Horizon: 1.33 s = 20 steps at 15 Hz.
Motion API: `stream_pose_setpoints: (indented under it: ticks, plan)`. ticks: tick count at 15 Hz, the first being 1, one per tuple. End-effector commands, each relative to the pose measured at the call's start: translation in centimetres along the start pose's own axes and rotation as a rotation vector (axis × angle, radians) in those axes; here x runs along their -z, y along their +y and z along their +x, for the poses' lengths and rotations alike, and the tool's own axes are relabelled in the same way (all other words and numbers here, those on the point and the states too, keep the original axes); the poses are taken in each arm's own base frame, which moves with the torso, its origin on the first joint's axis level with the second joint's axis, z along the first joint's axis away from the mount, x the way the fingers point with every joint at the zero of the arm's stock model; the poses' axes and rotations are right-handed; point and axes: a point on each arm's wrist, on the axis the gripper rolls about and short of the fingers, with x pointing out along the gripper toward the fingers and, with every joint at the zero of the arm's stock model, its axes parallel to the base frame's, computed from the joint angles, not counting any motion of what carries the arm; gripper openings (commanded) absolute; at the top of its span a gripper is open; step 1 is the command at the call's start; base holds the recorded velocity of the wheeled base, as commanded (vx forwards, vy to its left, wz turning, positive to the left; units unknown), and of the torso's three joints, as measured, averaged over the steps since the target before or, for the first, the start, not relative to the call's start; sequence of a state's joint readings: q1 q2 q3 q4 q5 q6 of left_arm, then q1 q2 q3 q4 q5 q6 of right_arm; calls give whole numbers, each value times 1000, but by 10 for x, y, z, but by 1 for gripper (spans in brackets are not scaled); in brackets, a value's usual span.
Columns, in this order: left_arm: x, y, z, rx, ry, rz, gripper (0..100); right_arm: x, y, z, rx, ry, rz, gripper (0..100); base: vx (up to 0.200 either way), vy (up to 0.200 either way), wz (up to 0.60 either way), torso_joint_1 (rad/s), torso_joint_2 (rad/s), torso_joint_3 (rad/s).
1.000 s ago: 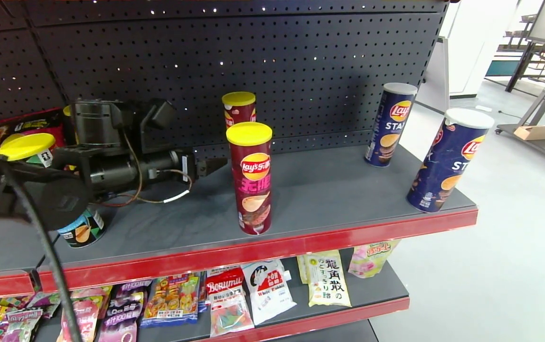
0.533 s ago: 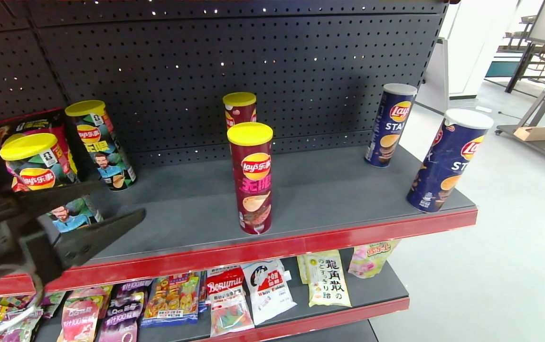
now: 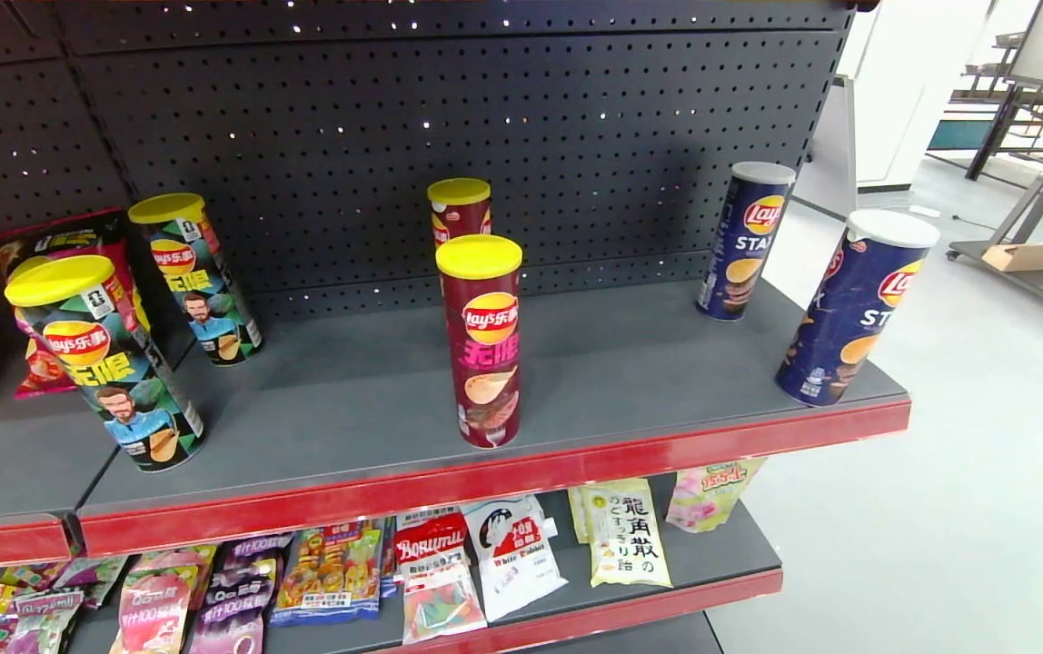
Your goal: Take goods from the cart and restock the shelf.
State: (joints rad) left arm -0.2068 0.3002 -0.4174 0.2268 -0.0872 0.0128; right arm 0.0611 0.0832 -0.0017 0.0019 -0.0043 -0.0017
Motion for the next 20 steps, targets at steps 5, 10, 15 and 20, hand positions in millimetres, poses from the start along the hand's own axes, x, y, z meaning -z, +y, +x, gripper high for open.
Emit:
stream_pose_setpoints:
  ticks: [5,10,15,20]
  plan:
    - [39,1,-9,-115,-24,0,100,0,0,0,-5,1,-4,100,0,0,0,0,0,0]
    - [48,2,-14,-180,8,0,100,0,0,0,-5,1,-4,100,0,0,240,0,0,3]
    - [48,1,-14,-174,8,0,100,0,0,0,-5,1,0,100,0,0,480,5,5,1]
    - [61,2,-6,-163,34,-13,100,-64,2,4,-104,-7,1,100,0,0,0,0,0,0]
